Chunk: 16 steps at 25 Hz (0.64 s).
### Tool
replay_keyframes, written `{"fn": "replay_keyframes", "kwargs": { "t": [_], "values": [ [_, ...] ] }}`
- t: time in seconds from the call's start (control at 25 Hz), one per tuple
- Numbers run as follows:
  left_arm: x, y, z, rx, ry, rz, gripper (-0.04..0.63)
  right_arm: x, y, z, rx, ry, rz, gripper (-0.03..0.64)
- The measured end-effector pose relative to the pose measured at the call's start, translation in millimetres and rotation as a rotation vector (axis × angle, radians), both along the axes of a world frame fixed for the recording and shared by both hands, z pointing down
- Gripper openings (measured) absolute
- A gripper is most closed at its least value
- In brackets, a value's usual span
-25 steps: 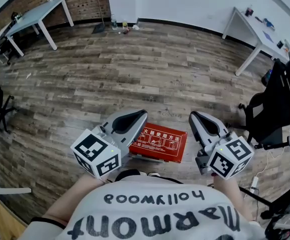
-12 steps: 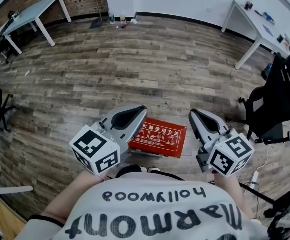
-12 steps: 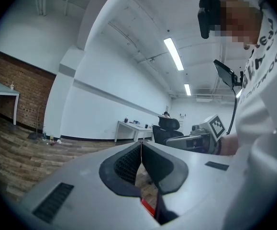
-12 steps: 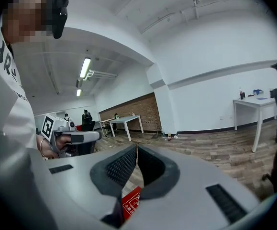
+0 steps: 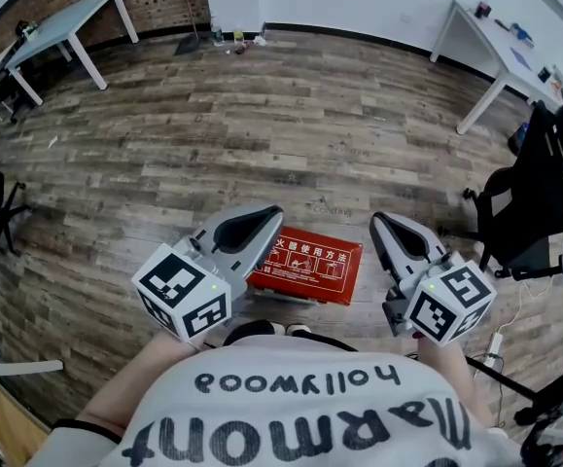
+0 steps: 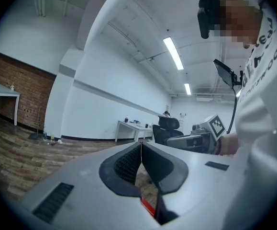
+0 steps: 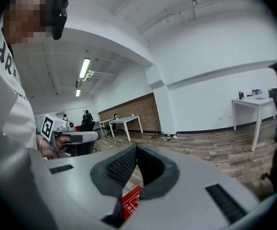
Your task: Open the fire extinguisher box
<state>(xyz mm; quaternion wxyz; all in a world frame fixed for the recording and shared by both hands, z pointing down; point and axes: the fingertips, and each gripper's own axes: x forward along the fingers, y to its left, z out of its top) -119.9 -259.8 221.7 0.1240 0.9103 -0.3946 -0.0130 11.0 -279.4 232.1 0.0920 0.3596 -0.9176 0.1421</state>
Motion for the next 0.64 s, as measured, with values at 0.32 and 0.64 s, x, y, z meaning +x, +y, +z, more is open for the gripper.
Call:
{"fn": "replay_keyframes", "kwargs": {
  "t": [0.32,0.64],
  "values": [
    [-3.0,8.0,0.6,-0.008,0.006,-0.013,0.009,0.3,7.8,-0.3,0.001,-0.004,-0.004,0.011],
    [2.3,8.0,0.3,-0.006,0.009,-0.018,0.009,5.4,8.9,1.7,-0.002,-0.01,-0.008,0.011]
  ]
}}
